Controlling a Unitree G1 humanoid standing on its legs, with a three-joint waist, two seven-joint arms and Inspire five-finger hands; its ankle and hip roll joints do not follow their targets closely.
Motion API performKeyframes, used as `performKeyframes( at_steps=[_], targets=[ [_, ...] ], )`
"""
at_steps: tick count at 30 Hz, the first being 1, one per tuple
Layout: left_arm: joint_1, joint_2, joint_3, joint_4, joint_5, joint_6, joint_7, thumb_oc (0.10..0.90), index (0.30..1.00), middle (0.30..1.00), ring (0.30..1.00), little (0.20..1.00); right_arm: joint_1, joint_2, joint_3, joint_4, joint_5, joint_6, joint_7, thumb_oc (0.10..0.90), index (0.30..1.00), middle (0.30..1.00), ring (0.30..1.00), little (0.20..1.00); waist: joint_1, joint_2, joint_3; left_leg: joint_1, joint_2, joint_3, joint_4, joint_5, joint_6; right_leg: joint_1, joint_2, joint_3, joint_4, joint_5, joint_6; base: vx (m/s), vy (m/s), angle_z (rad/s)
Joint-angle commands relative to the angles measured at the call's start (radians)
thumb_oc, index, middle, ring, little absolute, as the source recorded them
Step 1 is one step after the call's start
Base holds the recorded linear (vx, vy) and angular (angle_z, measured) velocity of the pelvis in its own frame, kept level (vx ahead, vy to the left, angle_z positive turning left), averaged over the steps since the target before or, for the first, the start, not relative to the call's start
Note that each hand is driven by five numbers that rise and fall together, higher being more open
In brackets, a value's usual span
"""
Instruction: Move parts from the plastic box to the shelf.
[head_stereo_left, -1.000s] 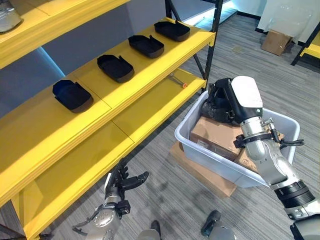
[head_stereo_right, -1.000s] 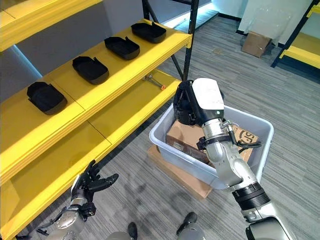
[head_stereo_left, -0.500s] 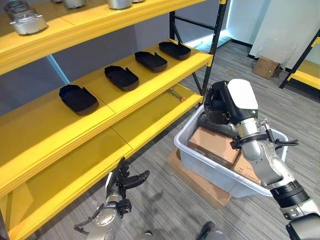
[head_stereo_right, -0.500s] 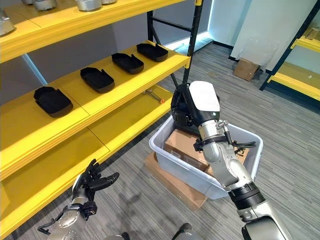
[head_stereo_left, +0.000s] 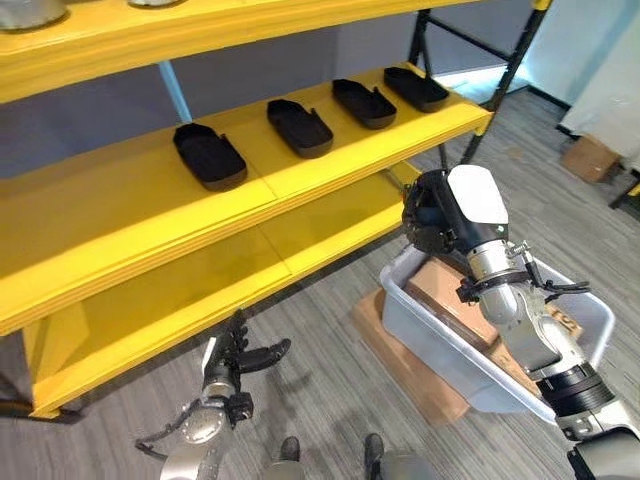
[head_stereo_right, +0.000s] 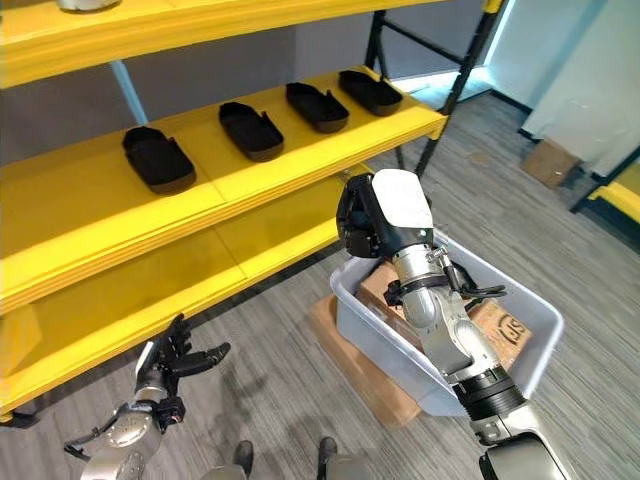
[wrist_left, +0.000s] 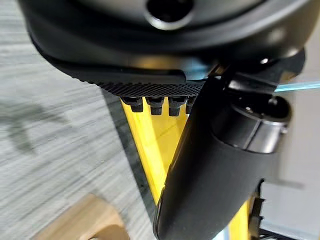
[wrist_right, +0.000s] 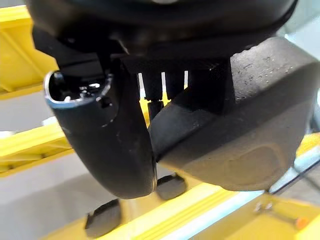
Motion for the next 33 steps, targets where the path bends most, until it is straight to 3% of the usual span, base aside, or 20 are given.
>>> performKeyframes(
  at_steps=[1,4,7,17,19,20,21,22,24,25,26,28,30,31,33],
  targets=[
    [-0.053,0.024,0.024,-0.104,0.036,-0.073,-0.023,0.900,1.000,1.000,1.000,1.000,-0.129,-0.037,-0.067,-0.108,0.024,-0.060,-0.074,0.400,0.300,0.300,0.300,0.300,-0.007,-0.050,-0.093,0.063,-0.138,0.076,-0.063,-0.042,0.089,0.041,0.061,0.035,-0.100,0.047,0.057,-0.01,-0.056,0.03],
    [-0.048,0.017,0.031,-0.103,0.036,-0.075,-0.018,0.900,1.000,1.000,1.000,1.000,-0.132,-0.036,-0.067,-0.110,0.023,-0.059,-0.071,0.400,0.300,0.300,0.300,0.300,0.001,-0.048,-0.100,0.057,-0.140,0.082,-0.067,-0.037,0.081,0.058,0.039,0.025,-0.149,0.062,0.061,-0.03,-0.055,-0.04],
    [-0.010,-0.001,0.058,-0.119,0.024,-0.076,-0.012,0.900,1.000,1.000,1.000,1.000,-0.125,-0.031,-0.064,-0.120,0.027,-0.063,-0.060,0.400,0.300,0.300,0.300,0.300,0.007,-0.030,-0.122,0.056,-0.132,0.095,-0.083,-0.014,0.068,0.103,0.030,0.035,-0.239,0.099,0.059,-0.01,-0.115,-0.05],
    [0.029,-0.018,0.066,-0.117,0.024,-0.066,-0.021,0.900,1.000,1.000,1.000,1.000,-0.106,-0.040,-0.059,-0.166,0.020,-0.080,-0.033,0.400,0.300,0.300,0.300,0.300,0.014,-0.009,-0.106,0.043,-0.121,0.066,-0.037,-0.014,0.045,0.140,0.033,0.011,-0.261,0.088,0.033,-0.03,-0.084,0.08],
    [0.022,-0.014,0.056,-0.113,0.017,-0.069,-0.025,0.900,1.000,1.000,1.000,1.000,-0.131,-0.051,-0.048,-0.173,0.025,-0.084,-0.039,0.400,0.300,0.300,0.300,0.300,0.021,-0.002,-0.056,-0.026,-0.151,0.048,0.104,-0.042,0.019,0.129,0.016,-0.020,-0.238,0.075,0.020,-0.22,-0.107,0.52],
    [0.009,-0.007,0.054,-0.108,0.017,-0.069,-0.026,0.900,1.000,1.000,1.000,1.000,-0.150,-0.064,-0.043,-0.172,0.028,-0.086,-0.045,0.400,0.300,0.300,0.300,0.300,0.003,-0.008,-0.031,-0.044,-0.124,0.119,0.228,-0.103,0.012,0.109,-0.010,-0.052,-0.204,0.073,0.015,-0.18,-0.057,0.82],
    [0.008,-0.007,0.055,-0.108,0.017,-0.069,-0.026,0.900,1.000,1.000,1.000,1.000,-0.152,-0.064,-0.043,-0.172,0.028,-0.086,-0.045,0.400,0.300,0.300,0.300,0.300,0.002,-0.008,-0.032,-0.051,-0.125,0.119,0.234,-0.102,0.012,0.105,-0.011,-0.052,-0.203,0.075,0.015,-0.19,-0.050,1.41],
    [0.003,-0.004,0.059,-0.107,0.012,-0.069,-0.029,0.900,1.000,1.000,1.000,1.000,-0.158,-0.063,-0.041,-0.172,0.031,-0.085,-0.048,0.400,0.300,0.300,0.300,0.300,-0.007,-0.015,-0.029,-0.044,-0.076,0.166,0.292,-0.122,0.013,0.092,-0.028,-0.068,-0.188,0.075,0.013,-0.06,-0.021,1.27],
    [0.002,-0.003,0.064,-0.109,0.011,-0.069,-0.031,0.900,1.000,1.000,1.000,1.000,-0.156,-0.060,-0.043,-0.172,0.029,-0.079,-0.050,0.400,0.300,0.300,0.300,0.300,-0.018,-0.014,-0.038,-0.013,-0.010,0.188,0.294,-0.117,0.009,0.086,-0.035,-0.080,-0.176,0.063,0.010,-0.04,0.009,0.66],
    [-0.006,-0.004,0.065,-0.111,0.015,-0.069,-0.028,0.900,1.000,1.000,1.000,1.000,-0.146,-0.061,-0.055,-0.178,0.028,-0.076,-0.061,0.400,0.300,0.300,0.300,0.300,-0.044,-0.006,-0.053,0.035,0.122,0.233,0.252,-0.048,-0.004,0.073,-0.051,-0.104,-0.152,0.044,0.012,0.00,0.037,0.35],
    [-0.005,-0.005,0.064,-0.111,0.015,-0.069,-0.028,0.900,1.000,1.000,1.000,1.000,-0.144,-0.062,-0.054,-0.179,0.028,-0.076,-0.061,0.400,0.300,0.300,0.300,0.300,-0.045,-0.003,-0.053,0.044,0.126,0.233,0.239,-0.043,-0.009,0.073,-0.047,-0.107,-0.145,0.039,0.010,-0.01,0.085,0.61],
    [-0.019,-0.010,0.049,-0.106,0.004,-0.072,-0.028,0.900,1.000,1.000,1.000,1.000,-0.136,-0.074,-0.061,-0.173,0.025,-0.069,-0.071,0.400,0.300,0.300,0.300,0.300,-0.065,0.024,-0.063,0.093,0.216,0.254,0.142,0.064,-0.043,0.054,-0.055,-0.143,-0.129,0.023,0.011,-0.05,0.098,0.77],
    [-0.046,-0.008,0.026,-0.108,-0.020,-0.081,-0.029,0.900,1.000,1.000,1.000,1.000,-0.143,-0.095,-0.065,-0.166,0.032,-0.062,-0.086,0.400,0.300,0.300,0.300,0.300,-0.080,0.057,-0.068,0.071,0.291,0.260,0.037,0.185,-0.088,0.024,-0.073,-0.184,-0.104,0.005,0.025,-0.07,0.180,0.73],
    [-0.057,-0.004,0.017,-0.113,-0.027,-0.081,-0.032,0.900,1.000,1.000,1.000,1.000,-0.153,-0.108,-0.063,-0.161,0.034,-0.056,-0.090,0.400,0.300,0.300,0.300,0.300,-0.079,0.066,-0.067,0.050,0.313,0.243,-0.006,0.227,-0.099,0.012,-0.083,-0.186,-0.087,-0.003,0.030,0.02,0.164,0.72],
    [-0.070,0.004,0.007,-0.126,-0.036,-0.082,-0.035,0.900,1.000,1.000,1.000,1.000,-0.165,-0.124,-0.061,-0.154,0.037,-0.050,-0.098,0.400,0.300,0.300,0.300,0.300,-0.072,0.079,-0.056,0.013,0.324,0.214,-0.064,0.248,-0.112,-0.010,-0.093,-0.174,-0.040,-0.021,0.036,0.05,0.164,0.28]
  ],
)
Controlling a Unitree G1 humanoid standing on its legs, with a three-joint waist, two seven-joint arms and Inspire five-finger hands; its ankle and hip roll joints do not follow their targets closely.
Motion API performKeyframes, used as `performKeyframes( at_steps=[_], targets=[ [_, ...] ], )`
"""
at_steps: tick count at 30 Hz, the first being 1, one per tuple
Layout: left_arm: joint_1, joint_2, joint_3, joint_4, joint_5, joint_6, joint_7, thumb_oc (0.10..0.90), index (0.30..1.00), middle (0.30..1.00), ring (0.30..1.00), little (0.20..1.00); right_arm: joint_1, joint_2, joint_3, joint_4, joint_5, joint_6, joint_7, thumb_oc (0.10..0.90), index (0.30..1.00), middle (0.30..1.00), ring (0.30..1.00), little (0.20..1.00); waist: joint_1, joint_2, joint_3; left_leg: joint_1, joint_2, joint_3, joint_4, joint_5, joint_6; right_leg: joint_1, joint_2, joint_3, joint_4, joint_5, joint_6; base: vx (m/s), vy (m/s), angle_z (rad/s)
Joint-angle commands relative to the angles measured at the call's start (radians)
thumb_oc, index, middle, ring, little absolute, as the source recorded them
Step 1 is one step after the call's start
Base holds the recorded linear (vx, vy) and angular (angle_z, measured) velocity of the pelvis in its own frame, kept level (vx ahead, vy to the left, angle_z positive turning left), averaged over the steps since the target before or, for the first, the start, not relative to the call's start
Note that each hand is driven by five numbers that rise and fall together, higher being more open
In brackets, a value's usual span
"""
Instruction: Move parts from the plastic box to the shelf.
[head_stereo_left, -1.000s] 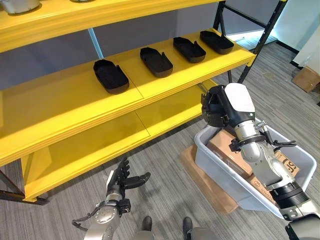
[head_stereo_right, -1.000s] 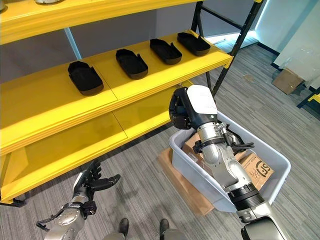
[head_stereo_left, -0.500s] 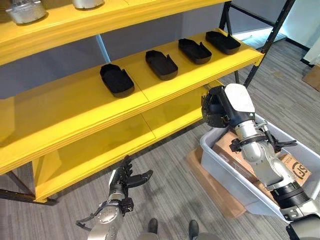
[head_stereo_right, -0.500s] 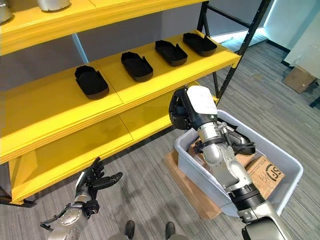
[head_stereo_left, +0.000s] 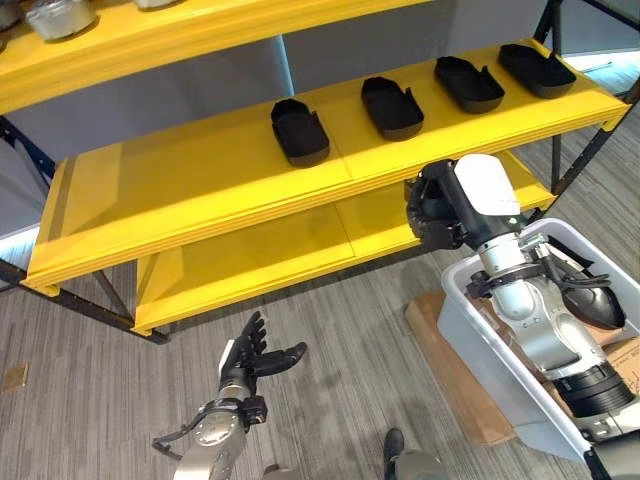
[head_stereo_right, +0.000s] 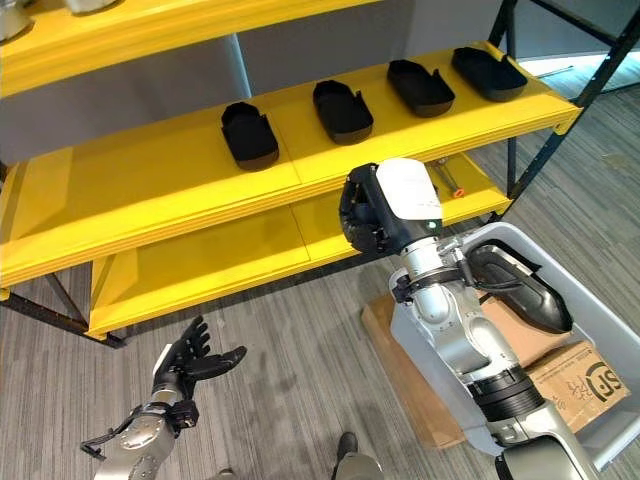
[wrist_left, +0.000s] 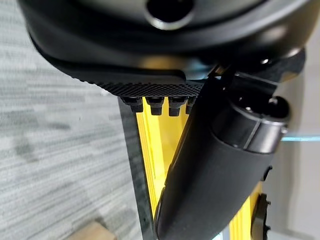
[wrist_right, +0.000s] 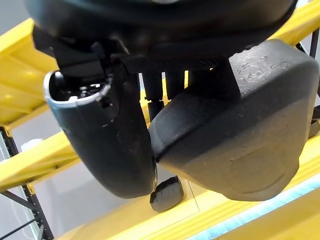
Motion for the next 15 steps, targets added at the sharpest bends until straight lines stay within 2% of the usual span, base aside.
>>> performKeyframes(
  at_steps=[1,2,3,4,8,9,12,14,15],
  targets=[
    [-0.012,0.044,0.045,-0.116,-0.021,-0.096,-0.008,0.900,1.000,1.000,1.000,1.000,-0.163,-0.043,-0.016,-0.082,0.017,-0.058,-0.110,0.400,0.300,0.300,0.300,0.300,0.025,-0.007,-0.087,-0.055,0.044,-0.071,-0.128,0.109,-0.082,-0.039,0.019,0.077,0.025,-0.044,0.075,0.03,0.187,0.02],
    [-0.015,0.045,0.043,-0.122,-0.021,-0.098,-0.012,0.900,1.000,1.000,1.000,1.000,-0.165,-0.048,-0.019,-0.082,0.014,-0.056,-0.113,0.400,0.300,0.300,0.300,0.300,0.026,0.000,-0.080,-0.072,0.048,-0.064,-0.140,0.102,-0.092,-0.048,0.011,0.079,0.040,-0.048,0.078,0.01,0.218,0.06],
    [-0.023,0.048,0.035,-0.121,-0.010,-0.102,-0.016,0.900,1.000,1.000,1.000,1.000,-0.175,-0.057,-0.025,-0.080,0.014,-0.055,-0.117,0.400,0.300,0.300,0.300,0.300,0.032,0.008,-0.067,-0.102,0.045,-0.068,-0.136,0.130,-0.103,-0.053,-0.003,0.083,0.054,-0.048,0.082,0.03,0.218,0.11],
    [-0.022,0.049,0.033,-0.122,-0.012,-0.106,-0.019,0.900,1.000,1.000,1.000,1.000,-0.172,-0.062,-0.021,-0.080,0.012,-0.053,-0.118,0.400,0.300,0.300,0.300,0.300,0.032,0.011,-0.062,-0.098,0.042,-0.072,-0.138,0.103,-0.099,-0.060,-0.008,0.093,0.063,-0.049,0.085,0.05,0.215,0.14],
    [0.003,0.051,0.033,-0.126,-0.012,-0.103,-0.031,0.900,1.000,1.000,1.000,1.000,-0.143,-0.036,-0.038,-0.085,-0.006,-0.054,-0.120,0.400,0.300,0.300,0.300,0.300,0.050,0.023,-0.062,-0.066,0.025,-0.059,-0.138,0.054,-0.103,-0.053,-0.031,0.098,0.065,-0.037,0.101,0.09,0.228,0.10],
    [0.011,0.052,0.039,-0.123,-0.008,-0.104,-0.034,0.900,1.000,1.000,1.000,1.000,-0.120,-0.023,-0.048,-0.087,-0.010,-0.056,-0.117,0.400,0.300,0.300,0.300,0.300,0.054,0.019,-0.066,-0.056,0.007,-0.053,-0.129,0.020,-0.096,-0.025,-0.054,0.091,0.045,-0.022,0.113,0.11,0.220,0.14],
    [0.015,0.054,0.041,-0.126,-0.003,-0.104,-0.033,0.900,1.000,1.000,1.000,1.000,-0.110,-0.012,-0.050,-0.096,-0.012,-0.057,-0.112,0.400,0.300,0.300,0.300,0.300,0.058,0.009,-0.068,-0.050,-0.011,-0.053,-0.115,-0.010,-0.085,0.002,-0.071,0.089,0.018,-0.007,0.128,0.09,0.167,0.13],
    [0.015,0.065,0.057,-0.134,0.004,-0.106,-0.030,0.900,1.000,1.000,1.000,1.000,-0.088,0.010,-0.057,-0.113,-0.011,-0.060,-0.098,0.400,0.300,0.300,0.300,0.300,0.068,-0.018,-0.080,-0.041,-0.062,-0.046,-0.073,-0.082,-0.072,0.061,-0.116,0.082,-0.080,0.046,0.161,0.12,0.264,0.11],
    [0.016,0.066,0.057,-0.134,0.005,-0.106,-0.030,0.900,1.000,1.000,1.000,1.000,-0.088,0.011,-0.058,-0.113,-0.011,-0.060,-0.097,0.400,0.300,0.300,0.300,0.300,0.068,-0.020,-0.079,-0.041,-0.064,-0.045,-0.070,-0.085,-0.070,0.065,-0.118,0.082,-0.086,0.049,0.162,0.08,0.177,0.06]
  ],
)
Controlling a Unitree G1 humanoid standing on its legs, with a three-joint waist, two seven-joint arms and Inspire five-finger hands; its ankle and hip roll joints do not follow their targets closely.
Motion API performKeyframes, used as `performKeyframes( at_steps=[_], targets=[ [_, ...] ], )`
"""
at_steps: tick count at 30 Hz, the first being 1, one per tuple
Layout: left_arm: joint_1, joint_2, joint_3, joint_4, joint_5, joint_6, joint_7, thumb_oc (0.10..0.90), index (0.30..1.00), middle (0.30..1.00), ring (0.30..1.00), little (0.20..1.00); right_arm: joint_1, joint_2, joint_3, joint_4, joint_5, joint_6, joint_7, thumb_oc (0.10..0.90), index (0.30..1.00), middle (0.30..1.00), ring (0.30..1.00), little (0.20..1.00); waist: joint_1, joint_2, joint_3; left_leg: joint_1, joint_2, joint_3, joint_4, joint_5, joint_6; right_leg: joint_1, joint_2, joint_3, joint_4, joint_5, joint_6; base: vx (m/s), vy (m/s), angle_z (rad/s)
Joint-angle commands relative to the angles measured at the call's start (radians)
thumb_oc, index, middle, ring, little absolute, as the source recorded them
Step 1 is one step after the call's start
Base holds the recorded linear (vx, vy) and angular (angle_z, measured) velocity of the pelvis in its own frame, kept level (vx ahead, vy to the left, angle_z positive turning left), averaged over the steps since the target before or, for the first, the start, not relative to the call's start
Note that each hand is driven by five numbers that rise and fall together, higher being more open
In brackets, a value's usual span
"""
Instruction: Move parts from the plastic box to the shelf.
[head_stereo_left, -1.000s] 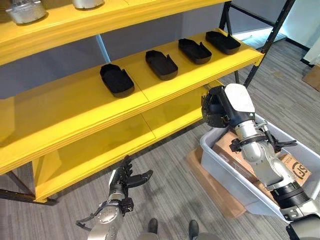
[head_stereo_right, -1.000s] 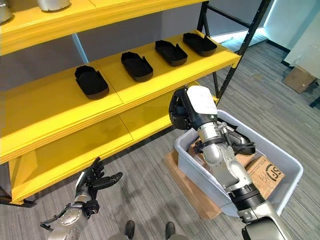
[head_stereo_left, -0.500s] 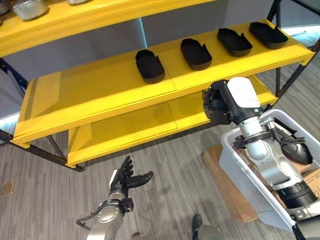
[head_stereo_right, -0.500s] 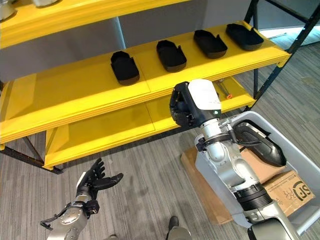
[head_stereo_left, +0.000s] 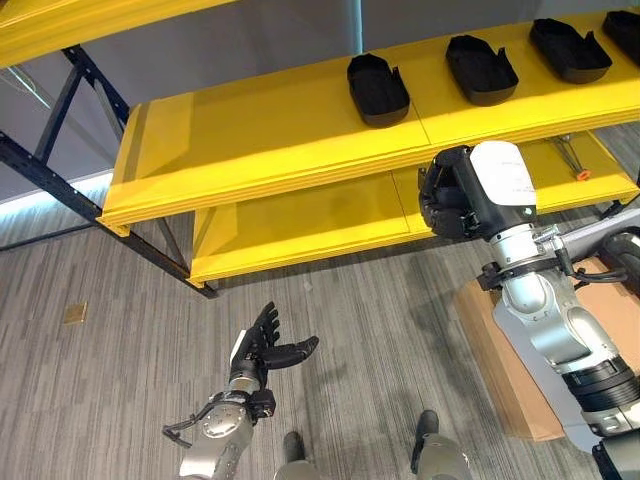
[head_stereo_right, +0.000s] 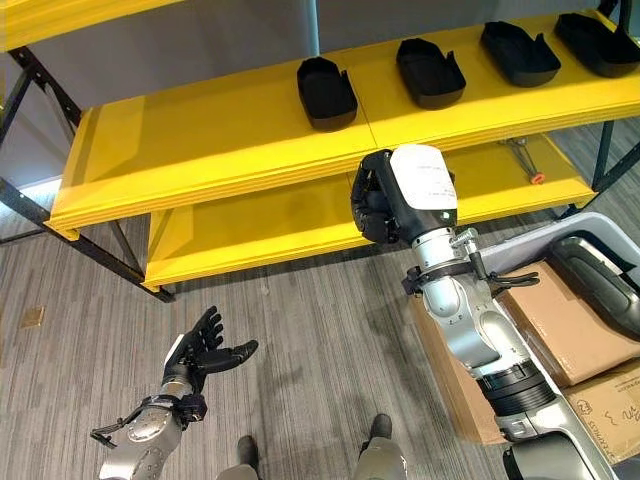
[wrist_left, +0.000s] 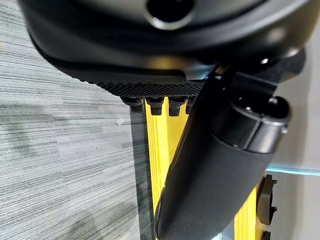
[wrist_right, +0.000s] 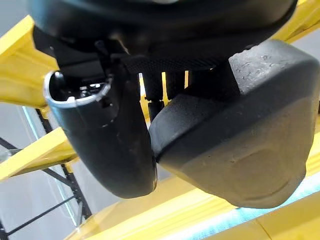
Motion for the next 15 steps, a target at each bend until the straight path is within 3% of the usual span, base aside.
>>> performKeyframes(
  at_steps=[1,9,12,13,15],
  targets=[
    [-0.011,0.060,0.052,-0.120,0.007,-0.097,-0.011,0.900,1.000,1.000,1.000,1.000,-0.080,0.018,-0.070,-0.117,-0.008,-0.055,-0.083,0.400,0.300,0.300,0.300,0.300,0.008,-0.090,-0.088,-0.026,0.002,-0.024,0.005,-0.011,-0.057,0.150,-0.036,0.091,-0.173,0.020,0.056,0.05,0.110,-0.02],
    [-0.001,0.067,0.083,-0.133,0.020,-0.096,-0.007,0.900,1.000,1.000,1.000,1.000,-0.092,0.054,-0.059,-0.119,-0.013,-0.057,-0.058,0.400,0.300,0.300,0.300,0.300,0.033,-0.158,-0.104,-0.039,-0.056,0.003,0.112,-0.116,-0.025,0.181,-0.093,0.097,-0.259,0.093,0.096,0.04,0.128,-0.16],
    [-0.006,0.073,0.085,-0.134,0.020,-0.097,-0.008,0.900,1.000,1.000,1.000,1.000,-0.102,0.061,-0.057,-0.117,-0.016,-0.055,-0.056,0.400,0.300,0.300,0.300,0.300,0.042,-0.176,-0.097,-0.075,-0.069,-0.010,0.200,-0.164,-0.011,0.188,-0.113,0.094,-0.253,0.098,0.102,0.00,0.130,0.03],
    [-0.015,0.080,0.091,-0.135,0.021,-0.100,-0.001,0.900,1.000,1.000,1.000,1.000,-0.124,0.066,-0.052,-0.112,-0.019,-0.051,-0.056,0.400,0.300,0.300,0.300,0.300,0.050,-0.187,-0.085,-0.108,-0.086,-0.021,0.288,-0.215,0.006,0.187,-0.138,0.091,-0.234,0.098,0.107,-0.01,0.263,0.11],
    [-0.023,0.089,0.100,-0.141,0.025,-0.103,0.008,0.900,1.000,1.000,1.000,1.000,-0.140,0.075,-0.047,-0.104,-0.020,-0.050,-0.060,0.400,0.300,0.300,0.300,0.300,0.065,-0.193,-0.067,-0.145,-0.115,-0.033,0.376,-0.264,0.027,0.186,-0.167,0.094,-0.209,0.110,0.114,-0.01,0.247,0.14]
  ],
)
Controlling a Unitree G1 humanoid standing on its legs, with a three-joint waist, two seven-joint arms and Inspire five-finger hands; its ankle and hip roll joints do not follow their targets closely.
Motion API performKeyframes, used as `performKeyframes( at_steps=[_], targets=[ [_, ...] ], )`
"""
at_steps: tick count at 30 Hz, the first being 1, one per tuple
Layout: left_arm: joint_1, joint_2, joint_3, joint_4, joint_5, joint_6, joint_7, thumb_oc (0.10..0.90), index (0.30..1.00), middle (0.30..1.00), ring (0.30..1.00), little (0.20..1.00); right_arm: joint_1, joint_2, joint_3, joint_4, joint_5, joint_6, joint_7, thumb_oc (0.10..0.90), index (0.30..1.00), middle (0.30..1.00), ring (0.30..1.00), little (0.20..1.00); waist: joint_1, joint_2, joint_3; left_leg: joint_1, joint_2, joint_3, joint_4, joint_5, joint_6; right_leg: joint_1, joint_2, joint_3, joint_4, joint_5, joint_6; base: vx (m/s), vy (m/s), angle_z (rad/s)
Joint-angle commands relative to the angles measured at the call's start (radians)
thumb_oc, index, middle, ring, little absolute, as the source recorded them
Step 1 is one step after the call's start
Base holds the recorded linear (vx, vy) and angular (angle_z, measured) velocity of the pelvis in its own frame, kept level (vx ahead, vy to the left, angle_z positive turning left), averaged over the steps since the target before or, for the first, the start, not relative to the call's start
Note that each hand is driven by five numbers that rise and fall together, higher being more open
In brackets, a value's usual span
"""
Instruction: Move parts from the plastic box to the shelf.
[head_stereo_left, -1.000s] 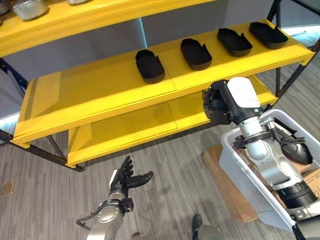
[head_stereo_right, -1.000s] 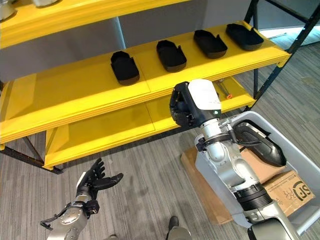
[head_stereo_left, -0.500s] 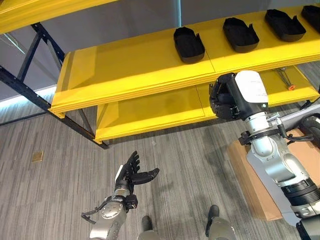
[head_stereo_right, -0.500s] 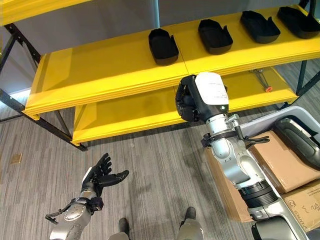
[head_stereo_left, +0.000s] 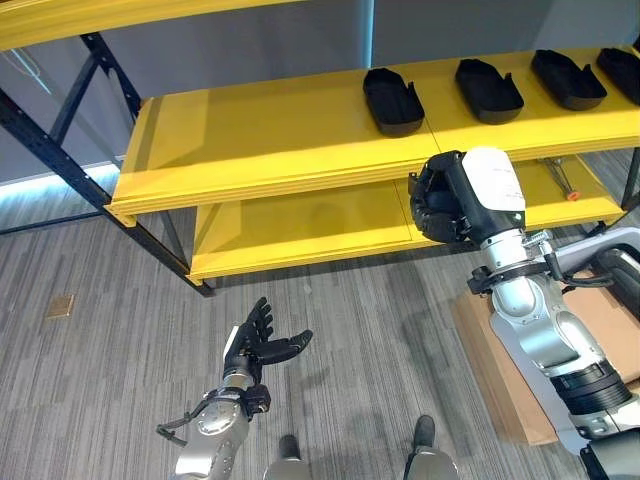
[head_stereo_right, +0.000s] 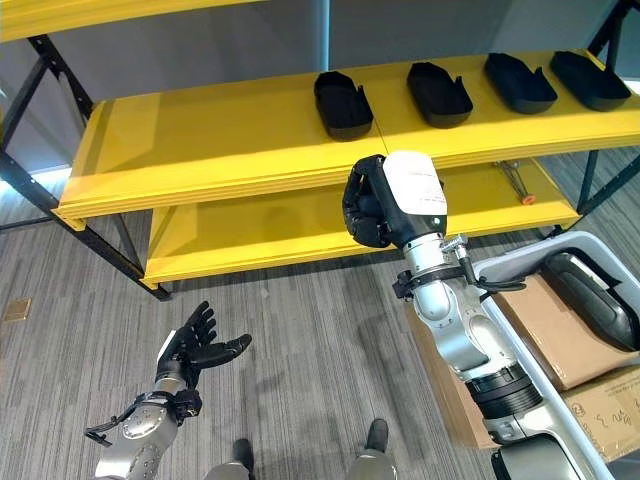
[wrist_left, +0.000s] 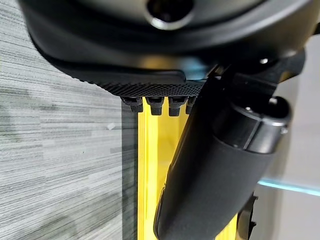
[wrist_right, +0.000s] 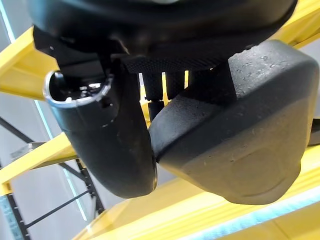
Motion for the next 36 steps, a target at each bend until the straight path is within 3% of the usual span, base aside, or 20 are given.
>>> performKeyframes(
  at_steps=[1,5,7,8,9,10,14,16,18,19,27,36],
  targets=[
    [-0.017,0.091,0.061,-0.139,0.023,-0.100,0.007,0.900,1.000,1.000,1.000,1.000,-0.144,0.015,-0.052,-0.102,-0.021,-0.051,-0.065,0.400,0.300,0.300,0.300,0.300,0.013,-0.076,-0.057,-0.110,-0.032,-0.071,0.220,-0.135,0.039,0.128,-0.092,0.036,-0.061,-0.009,0.062,0.01,0.173,0.15],
    [-0.037,0.114,0.055,-0.142,0.047,-0.094,0.011,0.900,1.000,1.000,1.000,1.000,-0.136,0.015,-0.056,-0.099,-0.031,-0.049,-0.067,0.400,0.300,0.300,0.300,0.300,0.016,-0.086,-0.046,-0.136,-0.093,-0.097,0.248,-0.168,0.085,0.096,-0.135,0.054,0.028,0.079,0.062,-0.01,0.208,0.22],
    [-0.047,0.122,0.047,-0.136,0.060,-0.094,0.016,0.900,1.000,1.000,1.000,1.000,-0.147,0.017,-0.042,-0.090,-0.032,-0.046,-0.063,0.400,0.300,0.300,0.300,0.300,0.011,-0.075,-0.028,-0.124,-0.121,-0.100,0.260,-0.188,0.120,0.053,-0.162,0.081,0.137,0.167,0.038,0.00,0.304,0.46],
    [-0.061,0.127,0.044,-0.130,0.062,-0.095,0.019,0.900,1.000,1.000,1.000,1.000,-0.172,0.012,-0.027,-0.077,-0.033,-0.044,-0.064,0.400,0.300,0.300,0.300,0.300,-0.002,-0.060,-0.013,-0.105,-0.135,-0.101,0.238,-0.179,0.140,-0.002,-0.152,0.106,0.201,0.176,0.011,0.12,0.325,0.27],
    [-0.071,0.121,0.035,-0.123,0.068,-0.094,0.018,0.900,1.000,1.000,1.000,1.000,-0.180,0.007,-0.019,-0.065,-0.030,-0.044,-0.059,0.400,0.300,0.300,0.300,0.300,-0.012,-0.056,-0.007,-0.062,-0.136,-0.096,0.206,-0.191,0.141,-0.052,-0.097,0.111,0.198,0.116,0.008,0.20,0.253,-0.15],
    [-0.083,0.116,0.028,-0.119,0.063,-0.094,0.018,0.900,1.000,1.000,1.000,1.000,-0.193,-0.001,-0.019,-0.055,-0.022,-0.044,-0.061,0.400,0.300,0.300,0.300,0.300,-0.032,-0.062,-0.005,-0.035,-0.147,-0.105,0.171,-0.182,0.140,-0.100,-0.050,0.135,0.151,0.097,0.010,0.30,0.064,-0.30],
    [-0.095,0.104,0.027,-0.108,0.054,-0.096,0.022,0.900,1.000,1.000,1.000,1.000,-0.223,0.008,-0.008,-0.045,-0.006,-0.043,-0.055,0.400,0.300,0.300,0.300,0.300,-0.056,-0.081,0.004,0.052,-0.144,-0.117,0.124,-0.205,0.116,-0.137,0.003,0.155,-0.054,0.094,0.040,0.25,-0.095,0.13],
    [-0.094,0.100,0.016,-0.104,0.050,-0.099,0.020,0.900,1.000,1.000,1.000,1.000,-0.222,-0.002,-0.005,-0.043,-0.013,-0.046,-0.058,0.400,0.300,0.300,0.300,0.300,-0.068,-0.090,-0.003,0.079,-0.135,-0.151,0.117,-0.222,0.100,-0.139,0.044,0.247,-0.076,0.098,0.059,0.22,-0.196,0.83],
    [-0.085,0.085,0.003,-0.094,0.036,-0.098,0.010,0.900,1.000,1.000,1.000,1.000,-0.161,-0.018,-0.032,-0.047,-0.014,-0.046,-0.054,0.400,0.300,0.300,0.300,0.300,-0.068,-0.099,-0.027,0.081,-0.129,-0.183,0.118,-0.231,0.085,-0.104,0.080,0.315,-0.064,0.064,0.047,0.28,-0.273,0.56],
    [-0.065,0.069,0.011,-0.098,0.038,-0.094,0.011,0.900,1.000,1.000,1.000,1.000,-0.151,-0.013,-0.040,-0.056,-0.003,-0.048,-0.049,0.400,0.300,0.300,0.300,0.300,-0.069,-0.088,-0.044,0.111,-0.109,-0.191,0.092,-0.222,0.074,-0.111,0.094,0.279,-0.031,0.061,0.045,0.27,-0.230,0.64],
    [-0.018,0.051,0.015,-0.121,0.040,-0.082,-0.013,0.900,1.000,1.000,1.000,1.000,-0.099,-0.034,-0.073,-0.070,0.091,-0.076,-0.036,0.400,0.300,0.300,0.300,0.300,-0.085,-0.040,-0.090,0.143,-0.016,-0.241,-0.052,-0.124,0.025,-0.088,0.142,0.189,0.022,-0.021,0.009,0.13,-0.224,0.47],
    [0.014,0.045,0.026,-0.126,0.046,-0.074,-0.003,0.900,1.000,1.000,1.000,1.000,-0.077,0.000,-0.088,-0.078,0.121,-0.079,-0.049,0.400,0.300,0.300,0.300,0.300,-0.084,-0.008,-0.088,0.156,0.004,-0.226,-0.084,-0.105,0.025,-0.130,0.155,0.187,0.088,-0.054,-0.004,0.04,-0.069,0.02]
  ],
)
